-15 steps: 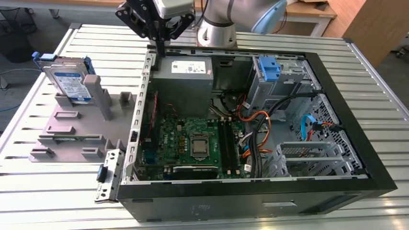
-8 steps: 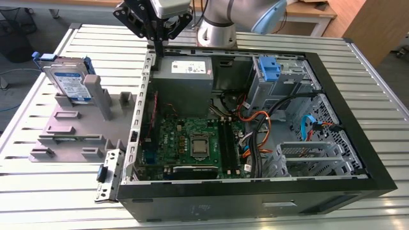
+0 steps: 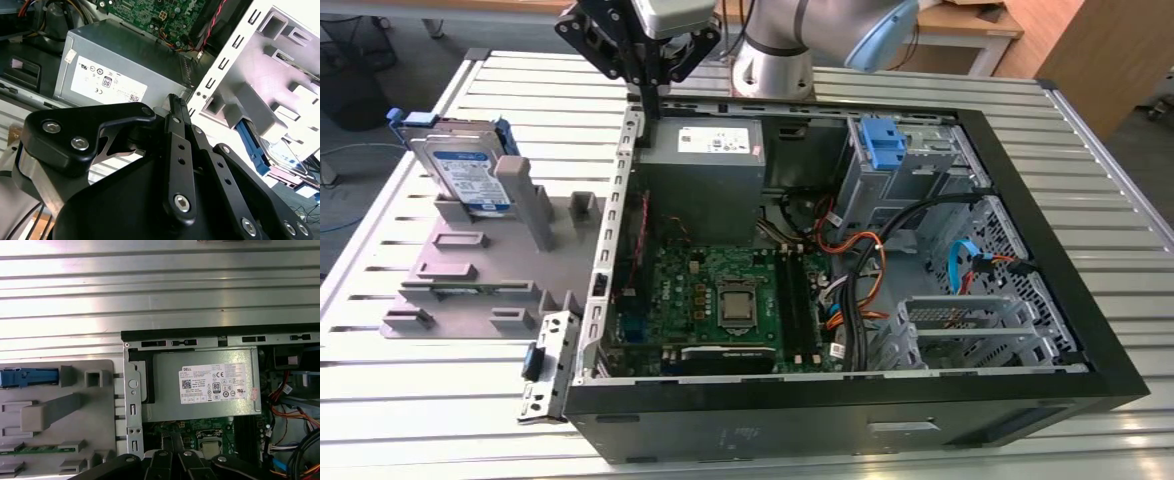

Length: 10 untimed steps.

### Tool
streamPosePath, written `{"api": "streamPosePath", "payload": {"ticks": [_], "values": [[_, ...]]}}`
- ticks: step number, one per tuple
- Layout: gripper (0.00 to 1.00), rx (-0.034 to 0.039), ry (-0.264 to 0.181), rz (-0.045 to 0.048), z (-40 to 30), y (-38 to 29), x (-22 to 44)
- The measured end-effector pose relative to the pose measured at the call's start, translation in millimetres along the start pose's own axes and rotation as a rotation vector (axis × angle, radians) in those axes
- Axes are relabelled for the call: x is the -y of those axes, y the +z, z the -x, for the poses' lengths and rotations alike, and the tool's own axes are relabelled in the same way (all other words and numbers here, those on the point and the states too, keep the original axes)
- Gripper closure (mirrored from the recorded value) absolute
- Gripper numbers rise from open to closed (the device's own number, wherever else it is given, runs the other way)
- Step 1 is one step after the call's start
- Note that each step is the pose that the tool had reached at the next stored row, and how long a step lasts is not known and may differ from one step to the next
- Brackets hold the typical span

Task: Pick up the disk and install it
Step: 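Reach for the disk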

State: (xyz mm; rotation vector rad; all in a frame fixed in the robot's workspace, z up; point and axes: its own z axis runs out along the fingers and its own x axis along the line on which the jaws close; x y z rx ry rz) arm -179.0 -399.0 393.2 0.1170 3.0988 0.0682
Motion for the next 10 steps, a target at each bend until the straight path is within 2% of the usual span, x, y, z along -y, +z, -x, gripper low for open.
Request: {"api": "streamPosePath", "payload": {"ticks": [10], "values": [[0.89,0.0,0.0,0.0,-9.0,-0.3,0.7]]}}
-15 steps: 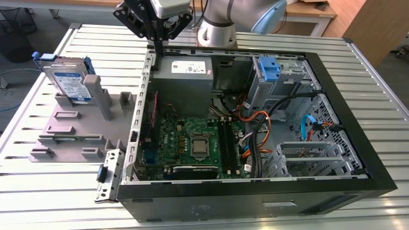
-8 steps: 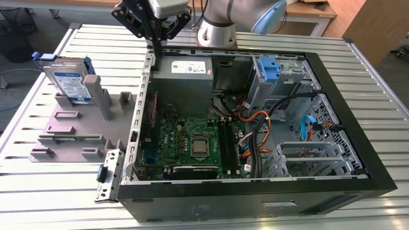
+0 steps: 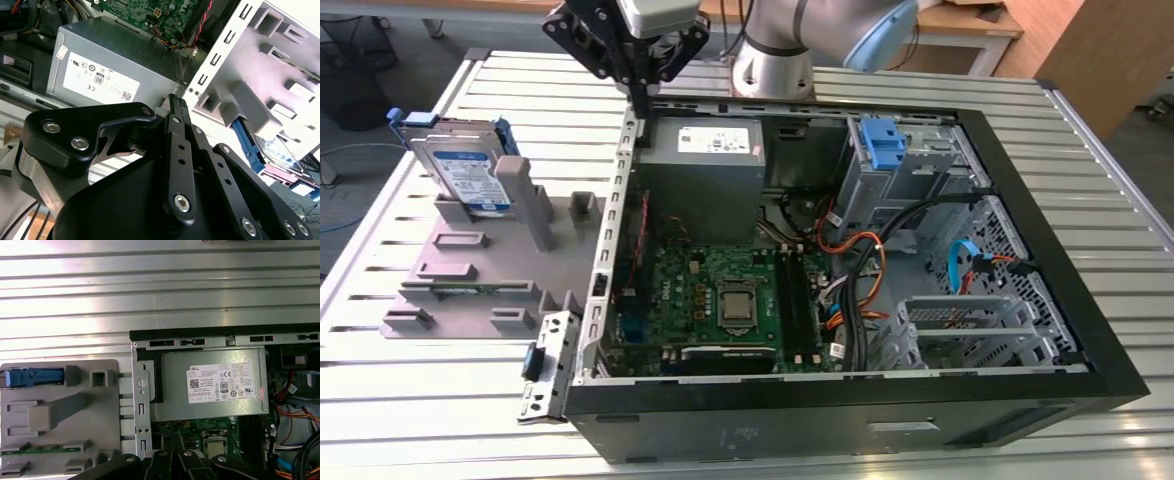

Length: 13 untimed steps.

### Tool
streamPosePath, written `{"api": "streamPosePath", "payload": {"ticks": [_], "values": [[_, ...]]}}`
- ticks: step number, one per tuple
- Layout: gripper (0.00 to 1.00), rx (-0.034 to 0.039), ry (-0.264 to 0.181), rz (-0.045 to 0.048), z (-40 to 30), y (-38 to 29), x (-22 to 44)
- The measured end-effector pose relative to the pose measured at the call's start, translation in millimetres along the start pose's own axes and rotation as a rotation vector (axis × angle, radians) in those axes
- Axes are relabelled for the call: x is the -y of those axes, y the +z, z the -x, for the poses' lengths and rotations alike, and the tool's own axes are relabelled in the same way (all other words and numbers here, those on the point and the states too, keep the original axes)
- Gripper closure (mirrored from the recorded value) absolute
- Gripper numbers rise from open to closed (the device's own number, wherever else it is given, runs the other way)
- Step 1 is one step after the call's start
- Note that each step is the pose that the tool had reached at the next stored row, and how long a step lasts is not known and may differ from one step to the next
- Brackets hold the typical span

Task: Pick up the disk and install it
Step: 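Reach for the disk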

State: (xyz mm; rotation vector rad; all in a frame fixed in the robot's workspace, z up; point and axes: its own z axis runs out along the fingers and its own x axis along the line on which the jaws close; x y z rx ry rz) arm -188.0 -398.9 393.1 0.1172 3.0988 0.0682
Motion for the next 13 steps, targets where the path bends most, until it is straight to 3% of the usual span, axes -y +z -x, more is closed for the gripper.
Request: {"api": "streamPosePath", "payload": {"ticks": [13], "values": [[0.89,0.0,0.0,0.0,-6.7,-0.3,0.5]]}}
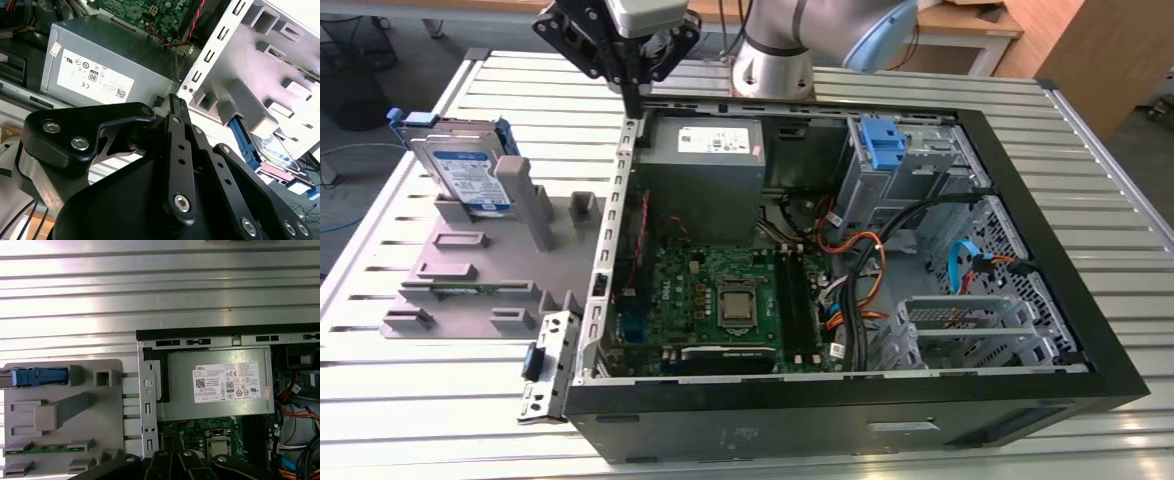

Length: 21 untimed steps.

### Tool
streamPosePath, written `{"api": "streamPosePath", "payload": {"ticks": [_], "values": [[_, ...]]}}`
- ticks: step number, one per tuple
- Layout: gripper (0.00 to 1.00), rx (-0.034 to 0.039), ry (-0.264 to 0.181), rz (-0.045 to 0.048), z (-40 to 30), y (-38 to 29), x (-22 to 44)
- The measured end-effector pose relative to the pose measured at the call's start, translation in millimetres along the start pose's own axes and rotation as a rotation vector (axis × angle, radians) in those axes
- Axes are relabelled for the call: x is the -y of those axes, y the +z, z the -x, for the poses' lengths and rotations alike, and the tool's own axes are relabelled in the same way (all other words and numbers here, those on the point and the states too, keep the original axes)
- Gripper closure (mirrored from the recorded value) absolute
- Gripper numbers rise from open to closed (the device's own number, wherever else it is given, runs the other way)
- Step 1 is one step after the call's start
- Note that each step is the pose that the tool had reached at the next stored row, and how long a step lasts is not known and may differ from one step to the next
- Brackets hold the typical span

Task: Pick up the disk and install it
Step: 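Reach for the disk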

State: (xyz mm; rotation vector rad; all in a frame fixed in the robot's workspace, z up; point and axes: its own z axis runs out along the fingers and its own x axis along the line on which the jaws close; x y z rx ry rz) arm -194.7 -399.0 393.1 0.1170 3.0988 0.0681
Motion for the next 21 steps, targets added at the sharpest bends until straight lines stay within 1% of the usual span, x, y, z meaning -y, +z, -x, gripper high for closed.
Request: {"api": "streamPosePath", "payload": {"ticks": [11,21], "values": [[0.89,0.0,0.0,0.0,-8.8,-0.3,0.6],[0.89,0.0001,0.0,0.0,-20.0,-0.7,1.5]]}}
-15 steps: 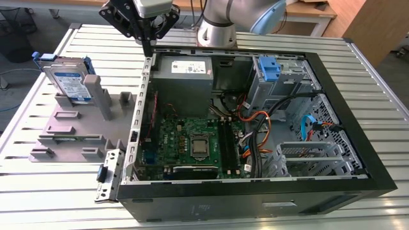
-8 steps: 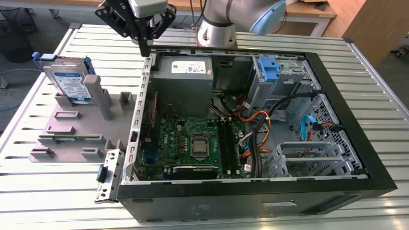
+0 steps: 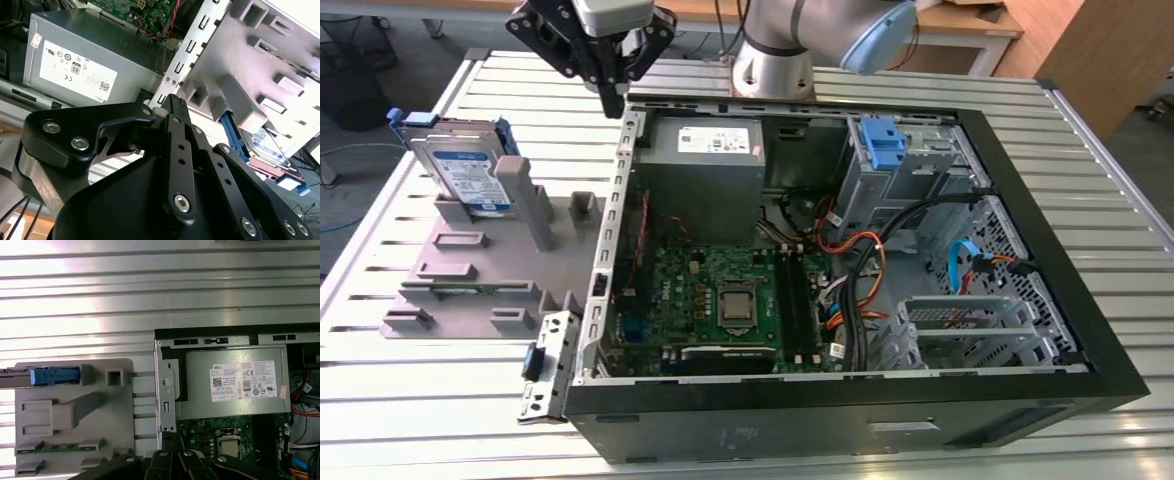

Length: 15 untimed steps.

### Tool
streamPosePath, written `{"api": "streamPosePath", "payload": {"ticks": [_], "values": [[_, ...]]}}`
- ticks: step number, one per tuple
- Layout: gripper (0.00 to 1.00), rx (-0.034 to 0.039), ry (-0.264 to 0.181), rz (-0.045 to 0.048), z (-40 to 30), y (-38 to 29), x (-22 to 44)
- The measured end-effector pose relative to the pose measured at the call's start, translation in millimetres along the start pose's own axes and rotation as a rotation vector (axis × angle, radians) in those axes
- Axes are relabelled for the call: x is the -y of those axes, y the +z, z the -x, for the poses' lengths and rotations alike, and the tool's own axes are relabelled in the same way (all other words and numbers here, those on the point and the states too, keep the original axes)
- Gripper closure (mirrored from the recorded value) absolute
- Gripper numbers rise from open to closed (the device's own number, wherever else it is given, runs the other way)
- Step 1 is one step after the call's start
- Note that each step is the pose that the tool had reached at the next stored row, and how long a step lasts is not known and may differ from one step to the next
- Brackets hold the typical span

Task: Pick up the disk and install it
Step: 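Reach for the disk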

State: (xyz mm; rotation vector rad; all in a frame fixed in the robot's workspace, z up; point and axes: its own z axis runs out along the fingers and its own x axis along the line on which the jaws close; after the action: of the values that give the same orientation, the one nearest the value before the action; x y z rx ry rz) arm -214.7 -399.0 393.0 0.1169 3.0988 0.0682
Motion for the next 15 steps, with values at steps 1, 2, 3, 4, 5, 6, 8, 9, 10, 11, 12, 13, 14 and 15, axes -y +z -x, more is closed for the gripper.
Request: {"api": "streamPosePath", "payload": {"ticks": [1,2,3,4,5,6,8,9,10,11,12,13,14,15], "values": [[0.89,0.0,0.0,0.0,-1.3,0.0,0.1],[0.89,0.0,0.0,0.0,-2.7,-0.1,0.2],[0.89,0.0,0.0,0.0,-4.0,-0.1,0.3],[0.89,0.0001,0.0,0.0001,-5.4,-0.2,0.4],[0.89,0.0,0.0,0.0,-6.8,-0.2,0.5],[0.89,0.0,0.0,0.0,-8.2,-0.3,0.6],[0.89,0.0001,0.0,0.0,-11.0,-0.4,0.8],[0.89,0.0,0.0,0.0,-12.2,-0.4,0.9],[0.89,0.0001,0.0,0.0,-13.3,-0.4,1.0],[0.89,0.0,0.0,-0.0001,-14.4,-0.5,1.0],[0.89,0.0,0.0,-0.0001,-15.6,-0.6,1.1],[0.89,0.0,0.0,0.0,-16.7,-0.6,1.2],[0.89,0.0001,0.0,0.0,-17.9,-0.6,1.3],[0.89,0.0,0.0,0.0,-19.0,-0.6,1.4]]}}
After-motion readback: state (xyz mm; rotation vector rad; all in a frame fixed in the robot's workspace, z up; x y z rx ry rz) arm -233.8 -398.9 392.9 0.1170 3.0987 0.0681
